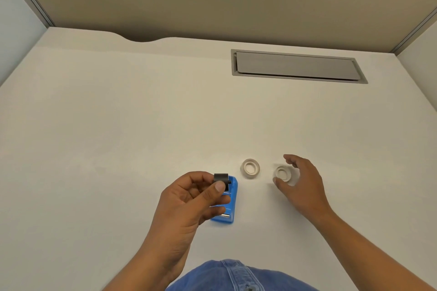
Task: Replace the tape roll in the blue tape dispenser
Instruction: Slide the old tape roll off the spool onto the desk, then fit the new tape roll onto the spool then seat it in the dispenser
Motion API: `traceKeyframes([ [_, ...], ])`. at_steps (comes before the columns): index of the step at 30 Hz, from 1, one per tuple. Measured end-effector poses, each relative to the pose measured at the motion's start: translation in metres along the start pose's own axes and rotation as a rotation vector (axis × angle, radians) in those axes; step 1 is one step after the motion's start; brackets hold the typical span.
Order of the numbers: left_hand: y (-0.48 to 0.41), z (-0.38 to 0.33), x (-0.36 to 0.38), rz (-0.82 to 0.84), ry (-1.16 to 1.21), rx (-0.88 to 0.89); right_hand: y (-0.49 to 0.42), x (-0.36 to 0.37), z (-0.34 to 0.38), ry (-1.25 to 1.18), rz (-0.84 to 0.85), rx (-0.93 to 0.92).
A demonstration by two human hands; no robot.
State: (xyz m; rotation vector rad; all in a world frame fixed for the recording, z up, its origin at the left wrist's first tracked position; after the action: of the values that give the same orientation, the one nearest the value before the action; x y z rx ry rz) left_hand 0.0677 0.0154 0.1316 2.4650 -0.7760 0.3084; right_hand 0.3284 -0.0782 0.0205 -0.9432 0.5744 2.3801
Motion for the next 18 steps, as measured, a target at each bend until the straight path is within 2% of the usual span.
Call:
traceKeyframes([
  [7,0.0,-0.002,-0.002,-0.077,-0.044,0.05,-0.006,0.011,0.046,0.277,0.046,-0.224],
  [13,0.0,-0.003,-0.007,-0.092,-0.036,0.076,-0.02,0.031,0.061,0.497,0.245,-0.222],
  [18,0.008,-0.006,-0.009,-0.073,-0.06,0.095,-0.023,0.037,0.063,0.498,0.279,-0.237],
])
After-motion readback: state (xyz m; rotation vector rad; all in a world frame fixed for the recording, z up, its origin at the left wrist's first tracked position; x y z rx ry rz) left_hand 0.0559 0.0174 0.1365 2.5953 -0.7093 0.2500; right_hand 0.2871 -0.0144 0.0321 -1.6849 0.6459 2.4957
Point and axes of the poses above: each hand's wrist, its own y-axis away from the middle knuckle, its own x-axis out of the palm, z = x × y, the point moved 3 cm from there along -y, towards the middle knuckle, and after that the axes turned 8 degrees about z, right-handed, at the moved point
